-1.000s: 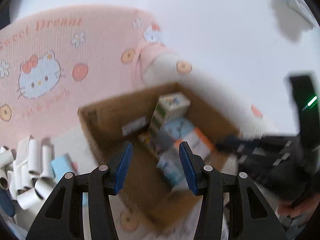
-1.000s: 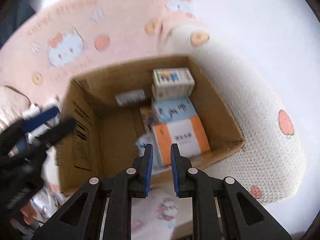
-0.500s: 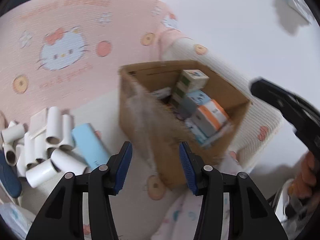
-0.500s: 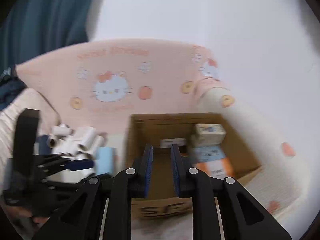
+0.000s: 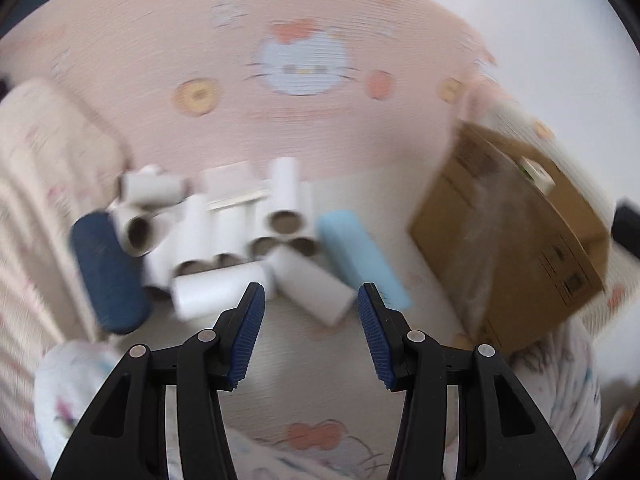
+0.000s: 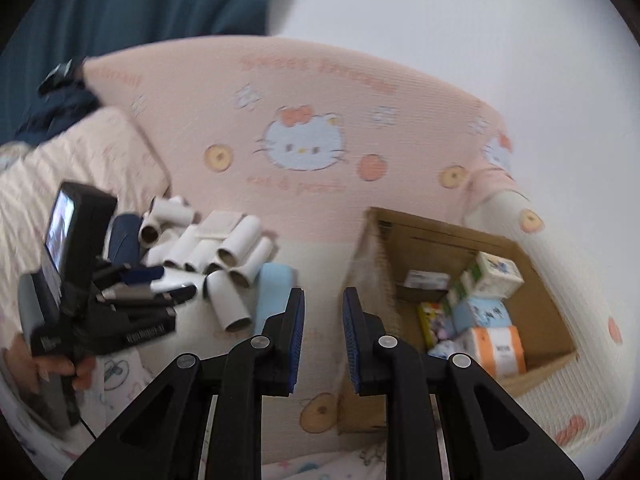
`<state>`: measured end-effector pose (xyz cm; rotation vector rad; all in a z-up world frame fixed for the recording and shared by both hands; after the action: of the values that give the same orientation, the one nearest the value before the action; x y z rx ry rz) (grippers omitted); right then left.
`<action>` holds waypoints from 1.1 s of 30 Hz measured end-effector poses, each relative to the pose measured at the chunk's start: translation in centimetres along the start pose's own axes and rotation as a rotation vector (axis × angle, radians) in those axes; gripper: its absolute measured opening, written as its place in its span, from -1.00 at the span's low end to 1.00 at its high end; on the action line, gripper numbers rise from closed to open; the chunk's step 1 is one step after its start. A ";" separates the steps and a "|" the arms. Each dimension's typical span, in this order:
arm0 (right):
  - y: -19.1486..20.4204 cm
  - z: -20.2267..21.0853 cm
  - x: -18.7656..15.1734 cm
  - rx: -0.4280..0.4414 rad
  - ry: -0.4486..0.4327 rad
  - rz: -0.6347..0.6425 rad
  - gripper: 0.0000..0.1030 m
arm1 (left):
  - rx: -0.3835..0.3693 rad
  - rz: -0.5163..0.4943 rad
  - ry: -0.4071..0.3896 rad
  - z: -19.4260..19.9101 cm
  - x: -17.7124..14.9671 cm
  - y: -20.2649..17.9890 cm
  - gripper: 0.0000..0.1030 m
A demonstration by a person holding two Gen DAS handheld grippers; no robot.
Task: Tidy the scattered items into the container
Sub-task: 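Lower the left gripper onto the denim glasses case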
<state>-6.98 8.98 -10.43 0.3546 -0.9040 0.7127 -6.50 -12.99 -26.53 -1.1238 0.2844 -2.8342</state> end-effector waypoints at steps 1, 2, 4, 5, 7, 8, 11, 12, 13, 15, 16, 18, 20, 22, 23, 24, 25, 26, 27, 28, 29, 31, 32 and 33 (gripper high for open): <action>0.8 -0.5 0.0 0.004 0.007 0.019 -0.69 | -0.003 0.047 -0.008 0.2 0.1 1.1 0.03; 1.6 -0.9 0.0 0.004 0.013 0.040 -0.69 | -0.024 0.124 -0.032 0.5 0.3 2.7 0.03; 3.1 -1.8 -0.2 0.005 0.020 0.079 -0.69 | -0.058 0.225 -0.089 1.1 0.3 4.9 0.03; 3.9 -2.3 -0.3 0.006 0.028 0.098 -0.69 | -0.052 0.274 -0.131 1.4 0.2 6.3 0.03; 5.3 -3.1 -0.6 0.023 0.052 0.137 -0.69 | 0.056 0.342 -0.203 2.2 0.1 9.3 0.03; 6.0 -3.5 -0.7 0.038 0.060 0.154 -0.69 | 0.128 0.372 -0.202 2.1 -0.1 10.7 0.03; 7.9 -4.5 -0.6 0.100 0.074 0.182 -0.69 | 0.224 0.572 -0.142 1.7 -0.9 15.2 0.03; 8.5 -5.1 -0.5 0.130 0.080 0.185 -0.68 | 0.238 0.615 -0.111 1.4 -1.1 16.2 0.03; 9.1 -5.7 -0.4 0.163 0.088 0.182 -0.64 | 0.235 0.640 -0.101 1.2 -1.1 16.9 0.03; 10.4 -7.4 -0.3 0.225 0.114 0.159 -0.49 | 0.198 0.704 -0.105 1.0 -1.4 18.5 0.03; 10.9 -8.2 -0.1 0.249 0.120 0.146 -0.37 | 0.189 0.732 -0.107 1.0 -1.5 19.2 0.03; 12.1 -9.3 0.5 0.296 0.110 0.116 -0.21 | 0.147 0.797 -0.123 0.8 -1.8 20.5 0.03; 13.2 -10.4 1.4 0.337 0.087 0.089 0.00 | 0.085 0.880 -0.120 -0.1 -2.4 21.8 0.03; 14.3 -11.2 2.3 0.376 0.073 0.064 0.07 | 0.012 0.961 -0.101 -1.1 -2.8 22.4 0.03; 15.0 -11.7 2.7 0.400 0.071 0.052 0.08 | -0.022 1.015 -0.087 -1.7 -3.2 22.9 0.03; 15.7 -12.2 3.1 0.423 0.075 0.042 0.09 | -0.033 1.042 -0.081 -1.9 -3.4 23.2 0.03; 16.2 -12.7 3.4 0.443 0.082 0.030 0.10 | -0.038 1.061 -0.080 -2.1 -3.5 23.4 0.02; 16.8 -13.3 3.6 0.463 0.093 0.015 0.10 | -0.043 1.065 -0.085 -2.1 -3.5 23.3 0.02; 17.5 -13.9 3.8 0.482 0.108 0.002 0.10 | -0.056 1.063 -0.097 -2.2 -3.3 23.3 0.02; 18.0 -14.4 3.9 0.497 0.120 -0.005 0.10 | -0.064 1.053 -0.103 -2.3 -3.1 23.2 0.02; 18.7 -14.9 4.0 0.512 0.133 -0.009 0.11 | -0.067 1.040 -0.103 -2.4 -2.9 23.1 0.02; 19.9 -15.8 3.8 0.542 0.163 -0.004 0.11 | -0.075 1.022 -0.083 -2.8 -2.7 22.8 0.02; 20.7 -16.2 3.6 0.560 0.183 0.007 0.11 | -0.088 1.020 -0.070 -3.1 -2.7 22.6 0.02; 21.4 -16.6 3.4 0.575 0.204 0.020 0.12 | -0.100 1.023 -0.056 -3.4 -2.7 22.5 0.03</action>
<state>-10.66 35.10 -17.58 0.7666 -0.4958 1.0056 -6.75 -34.13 -35.32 -0.7362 0.7432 -1.8884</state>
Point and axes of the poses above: each gripper's, at about its wrist camera, not at the fingertips, and z roughly against the way its jaws point, y to its left, x to its top, the point moved 6 cm from there along -z, roughly the way its jaws point, and after that the axes turned 1 degree about -y, right-handed, at the moved point
